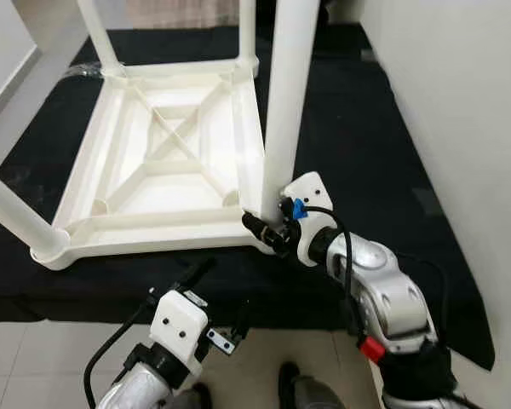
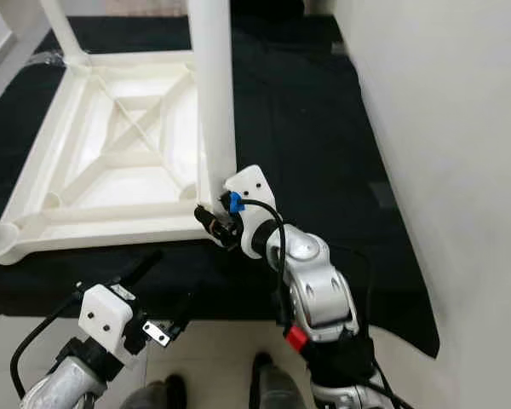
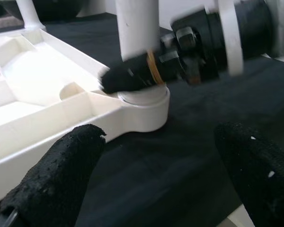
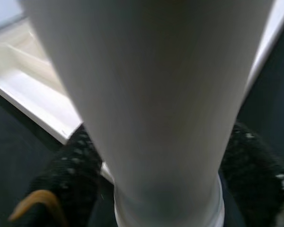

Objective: Building children table

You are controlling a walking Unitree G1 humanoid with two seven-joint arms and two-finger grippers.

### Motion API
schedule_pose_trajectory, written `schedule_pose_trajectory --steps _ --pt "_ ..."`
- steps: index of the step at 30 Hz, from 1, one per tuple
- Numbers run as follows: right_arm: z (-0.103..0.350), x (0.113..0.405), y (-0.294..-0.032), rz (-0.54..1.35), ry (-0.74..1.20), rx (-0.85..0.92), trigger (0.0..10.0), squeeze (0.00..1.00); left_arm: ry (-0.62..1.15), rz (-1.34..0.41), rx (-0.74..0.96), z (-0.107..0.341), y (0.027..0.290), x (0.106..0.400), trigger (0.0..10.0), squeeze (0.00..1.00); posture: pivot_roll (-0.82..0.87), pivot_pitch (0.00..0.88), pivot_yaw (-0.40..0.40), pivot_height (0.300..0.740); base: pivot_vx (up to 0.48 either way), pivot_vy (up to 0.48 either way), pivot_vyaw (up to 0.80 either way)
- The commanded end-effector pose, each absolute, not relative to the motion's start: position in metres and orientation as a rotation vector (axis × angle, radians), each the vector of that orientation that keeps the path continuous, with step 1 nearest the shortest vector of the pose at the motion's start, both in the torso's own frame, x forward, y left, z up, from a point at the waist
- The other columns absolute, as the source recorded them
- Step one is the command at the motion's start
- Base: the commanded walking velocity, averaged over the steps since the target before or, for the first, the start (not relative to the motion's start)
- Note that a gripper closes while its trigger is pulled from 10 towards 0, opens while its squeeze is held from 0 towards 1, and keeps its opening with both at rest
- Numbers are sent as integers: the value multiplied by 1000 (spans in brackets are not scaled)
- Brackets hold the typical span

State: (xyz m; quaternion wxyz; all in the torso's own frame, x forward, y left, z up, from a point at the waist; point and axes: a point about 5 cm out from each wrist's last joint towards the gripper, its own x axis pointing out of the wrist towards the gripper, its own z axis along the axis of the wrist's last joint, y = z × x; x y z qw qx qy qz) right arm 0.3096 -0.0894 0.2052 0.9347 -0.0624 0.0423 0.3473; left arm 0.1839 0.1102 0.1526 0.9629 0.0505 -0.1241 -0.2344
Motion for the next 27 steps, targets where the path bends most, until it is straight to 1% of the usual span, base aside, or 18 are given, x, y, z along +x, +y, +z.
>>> schedule_pose_trajectory --steps 1,3,4,6,7,8,9,10,11,16,18,19,20,21,23,24,27 --pt "222 311 -84 794 -6 -114 10000 1000 -223 -476 109 148 110 181 10000 0 57 304 -13 740 0 0 0" --pt "231 314 -85 874 -61 -130 10000 1000 -224 -479 107 148 110 182 10000 0 60 304 -13 740 0 0 0" --pt "231 314 -85 874 -61 -130 10000 1000 -224 -479 107 148 110 182 10000 0 60 304 -13 740 0 0 0" --pt "238 312 -83 1010 -120 -96 10000 1000 -224 -480 106 148 110 182 10000 0 58 302 -11 740 0 0 0" --pt "238 312 -83 1010 -120 -96 10000 1000 -224 -480 106 148 110 182 10000 0 58 302 -11 740 0 0 0" --pt "240 311 -84 1079 -127 -48 10000 620 -225 -481 106 148 109 182 10000 0 64 304 -10 740 0 0 0" --pt "240 311 -84 1079 -127 -48 10000 620 -225 -481 106 148 109 182 10000 0 64 304 -10 740 0 0 0" --pt "244 309 -87 1168 -152 -39 10000 0 -225 -481 105 148 109 182 10000 0 67 304 -10 740 0 0 0" --pt "252 312 -93 1288 -179 -33 10000 0 -226 -483 104 148 108 183 10000 0 73 304 -10 740 0 0 0" --pt "266 322 -98 1392 -219 -63 10000 0 -227 -483 104 148 108 183 10000 0 78 304 -9 740 0 0 0" --pt "266 322 -98 1392 -219 -63 10000 0 -227 -483 104 148 108 183 10000 0 78 304 -9 740 0 0 0" --pt "272 326 -99 1423 -231 -69 8196 0 -227 -482 105 149 108 182 10000 0 84 304 -12 740 0 0 0" --pt "276 330 -100 1455 -243 -76 2706 0 -228 -482 105 149 108 182 10000 0 87 305 -11 740 0 0 0" --pt "281 332 -102 1500 -251 -87 0 0 -228 -481 106 149 107 181 10000 0 88 305 -11 740 0 0 0" --pt "281 332 -102 1500 -251 -87 0 0 -228 -481 106 149 107 181 10000 0 88 305 -11 740 0 0 0" --pt "281 333 -104 1542 -239 -93 0 0 -228 -480 107 149 107 181 10000 0 91 307 -10 740 0 0 0" --pt "280 334 -108 1591 -218 -116 0 0 -228 -481 107 150 107 180 10000 0 93 310 -8 740 0 0 0"
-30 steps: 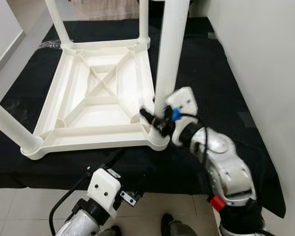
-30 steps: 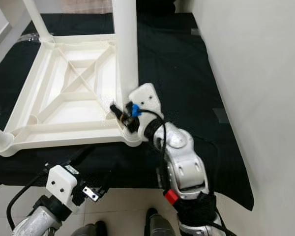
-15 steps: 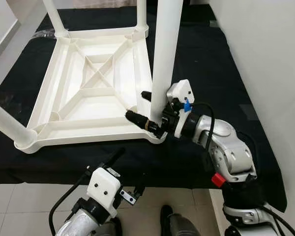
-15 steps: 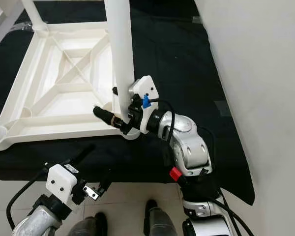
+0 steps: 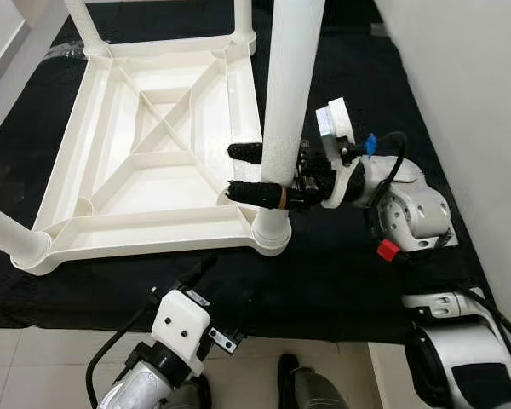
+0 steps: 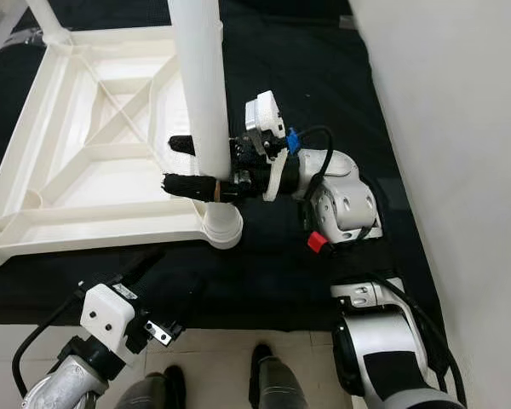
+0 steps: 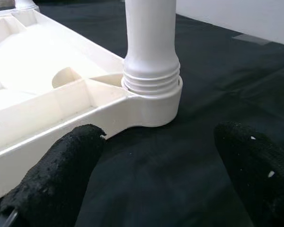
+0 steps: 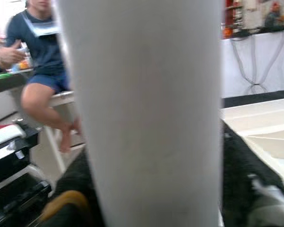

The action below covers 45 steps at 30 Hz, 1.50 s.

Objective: Building children table

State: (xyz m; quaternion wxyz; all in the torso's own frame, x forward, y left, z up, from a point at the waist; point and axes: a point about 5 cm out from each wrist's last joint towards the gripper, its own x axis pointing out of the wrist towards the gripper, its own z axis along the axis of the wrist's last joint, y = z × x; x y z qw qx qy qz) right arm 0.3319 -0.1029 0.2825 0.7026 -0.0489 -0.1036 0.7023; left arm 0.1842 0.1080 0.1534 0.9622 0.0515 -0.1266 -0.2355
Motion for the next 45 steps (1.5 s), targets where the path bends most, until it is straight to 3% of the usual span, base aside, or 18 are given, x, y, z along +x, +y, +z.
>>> schedule_pose_trajectory --steps 1,8,11,13,14,15,16,17,19,26,27,28,29,32,34,37,44,45 --pt "280 334 -108 1591 -218 -116 0 0 -228 -481 107 150 107 180 10000 0 93 310 -8 740 0 0 0" --pt "273 336 -109 1568 -201 -160 0 0 -227 -482 106 150 107 180 10000 0 90 311 -7 740 0 0 0" --pt "238 340 -98 1251 -85 -202 0 0 -226 -479 105 150 107 178 10000 0 79 316 -14 740 0 0 0" --pt "206 347 -105 770 58 -255 0 0 -225 -475 104 150 108 178 10000 0 64 320 -17 740 0 0 0" --pt "206 347 -105 770 58 -255 0 0 -225 -475 104 150 108 178 10000 0 64 320 -17 740 0 0 0" --pt "203 336 -116 488 45 -243 0 0 -224 -474 105 149 109 178 10000 0 54 321 -23 740 0 0 0" --pt "203 336 -116 488 45 -243 0 0 -224 -474 105 149 109 178 10000 0 54 321 -23 740 0 0 0" --pt "194 311 -104 449 67 -212 0 0 -223 -474 104 149 110 177 10000 0 57 317 -18 740 0 0 0" --pt "186 273 -77 556 89 -152 0 0 -221 -473 105 149 112 178 10000 0 34 320 7 740 0 0 0" --pt "182 271 -62 642 86 -149 0 0 -214 -489 103 148 112 180 10000 0 39 308 11 740 0 0 0" --pt "187 280 -63 607 64 -169 4784 0 -214 -490 104 147 112 181 10000 0 42 301 4 740 0 0 0" --pt "191 285 -63 583 49 -182 4784 0 -214 -489 104 147 112 182 10000 0 42 301 4 740 0 0 0" --pt "195 290 -64 569 34 -188 10000 0 -217 -484 106 147 112 182 10000 0 46 301 -2 740 0 0 0" --pt "198 290 -63 547 32 -190 10000 0 -218 -480 107 147 112 182 10000 0 46 301 -2 740 0 0 0" --pt "206 292 -61 574 1 -185 10000 1000 -222 -468 110 148 112 182 10000 0 54 302 -13 740 0 0 0" --pt "212 296 -61 605 -30 -179 10000 1000 -224 -465 111 148 111 182 10000 0 55 302 -15 740 0 0 0" --pt "241 310 -59 879 -177 -151 10000 1000 -228 -467 109 148 110 183 10000 0 60 302 -15 740 0 0 0" --pt "247 314 -60 960 -193 -165 10000 925 -229 -468 108 149 110 184 10000 0 60 297 -16 740 0 0 0"
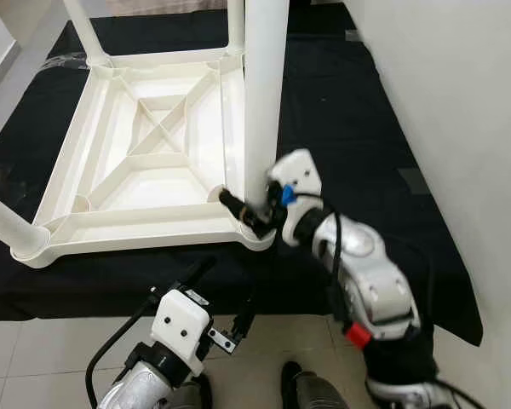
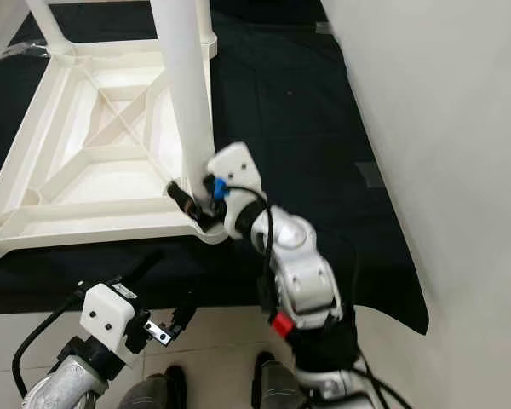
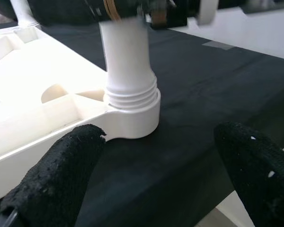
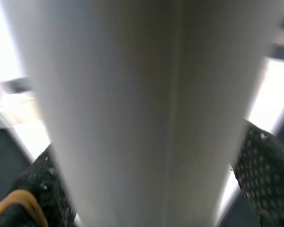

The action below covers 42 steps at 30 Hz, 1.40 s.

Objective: Building children table

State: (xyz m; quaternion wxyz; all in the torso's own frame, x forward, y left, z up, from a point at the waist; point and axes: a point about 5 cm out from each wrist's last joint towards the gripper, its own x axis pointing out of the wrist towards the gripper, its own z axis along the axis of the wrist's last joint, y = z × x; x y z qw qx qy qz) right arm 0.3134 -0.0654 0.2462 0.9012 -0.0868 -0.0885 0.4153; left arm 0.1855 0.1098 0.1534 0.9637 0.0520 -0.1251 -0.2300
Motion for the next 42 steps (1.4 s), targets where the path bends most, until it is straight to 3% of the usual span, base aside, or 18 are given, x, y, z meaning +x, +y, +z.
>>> schedule_pose_trajectory --steps 1,3,4,7,19,23,24,35,39,41,42 --pt "247 314 -60 960 -193 -165 10000 925 -229 -468 108 149 110 184 10000 0 60 297 -16 740 0 0 0" --pt "251 316 -62 1011 -200 -175 10000 925 -229 -469 108 149 109 184 10000 0 62 304 -18 740 0 0 0" --pt "256 317 -65 1080 -220 -188 10000 0 -230 -469 107 149 109 183 10000 0 65 309 -18 740 0 0 0" --pt "272 320 -74 1280 -262 -235 10000 0 -232 -467 106 149 108 183 10000 0 71 303 -22 740 0 0 0" --pt "302 334 -87 1599 -303 -206 10000 0 -233 -470 107 150 107 181 10000 0 94 309 -18 740 0 0 0" --pt "304 335 -88 1624 -302 -198 10000 0 -233 -471 108 150 107 181 10000 0 94 309 -18 740 0 0 0" --pt "304 336 -89 1670 -293 -199 0 0 -233 -470 108 150 107 180 10000 0 99 308 -17 740 0 0 0" --pt "306 339 -102 1724 -295 -236 0 0 -228 -473 108 151 107 179 10000 0 99 306 1 740 0 0 0" --pt "295 343 -109 1591 -243 -328 0 0 -225 -473 107 150 108 178 10000 0 79 306 -10 740 0 0 0" --pt "262 341 -109 1326 -99 -298 0 0 -223 -467 106 149 109 178 10000 0 64 312 -20 740 0 0 0" --pt "262 341 -109 1326 -99 -298 0 0 -223 -467 106 149 109 178 10000 0 64 312 -20 740 0 0 0"
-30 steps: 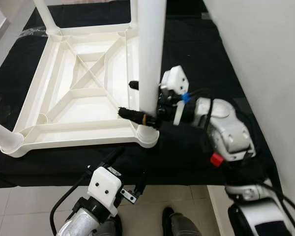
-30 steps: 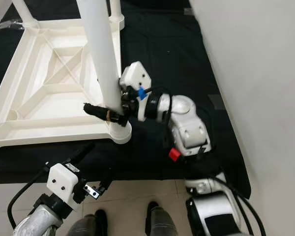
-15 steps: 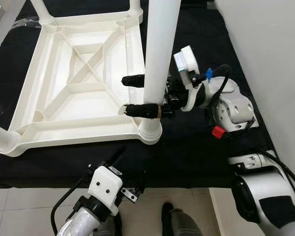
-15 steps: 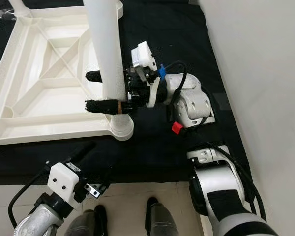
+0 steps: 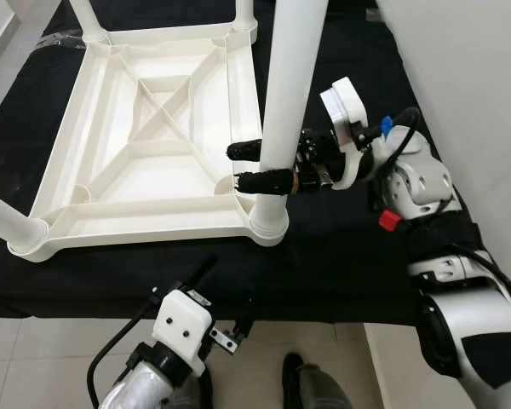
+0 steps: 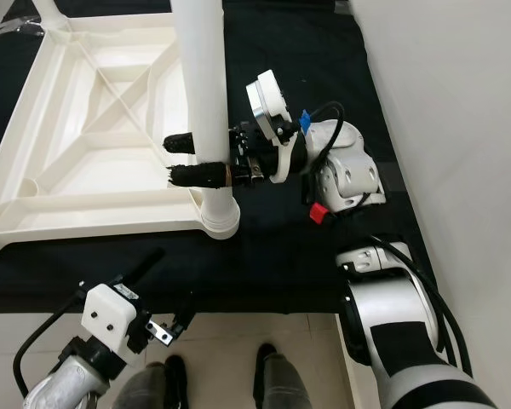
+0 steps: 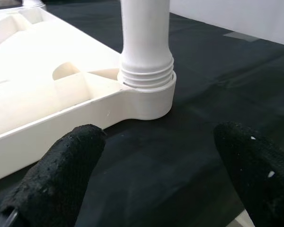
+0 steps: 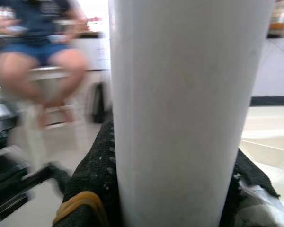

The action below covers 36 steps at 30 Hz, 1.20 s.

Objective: Building children table

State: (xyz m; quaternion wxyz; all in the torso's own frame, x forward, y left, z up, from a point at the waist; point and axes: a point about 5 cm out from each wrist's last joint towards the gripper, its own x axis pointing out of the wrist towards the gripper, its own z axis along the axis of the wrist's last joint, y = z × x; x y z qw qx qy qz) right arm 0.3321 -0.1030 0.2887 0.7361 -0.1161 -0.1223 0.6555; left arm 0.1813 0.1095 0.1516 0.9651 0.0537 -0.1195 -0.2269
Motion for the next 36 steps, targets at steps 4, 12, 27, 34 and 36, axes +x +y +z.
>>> schedule_pose_trajectory --steps 4,12,27,34,36 --pt "182 319 -97 682 217 -218 0 0 -222 -462 105 150 111 177 10000 0 70 325 -12 740 0 0 0" --pt "180 295 -52 784 181 -196 0 0 -212 -492 98 147 111 183 10000 0 32 302 22 740 0 0 0" --pt "223 334 -68 612 59 -292 10000 1000 -234 -451 96 149 109 189 10000 0 48 303 -14 740 0 0 0" --pt "254 349 -76 880 -76 -283 10000 1000 -243 -452 95 152 108 188 10000 0 48 320 -20 740 0 0 0" --pt "259 346 -80 1024 -108 -268 10000 1000 -243 -450 94 152 107 187 10000 0 57 315 -24 740 0 0 0"
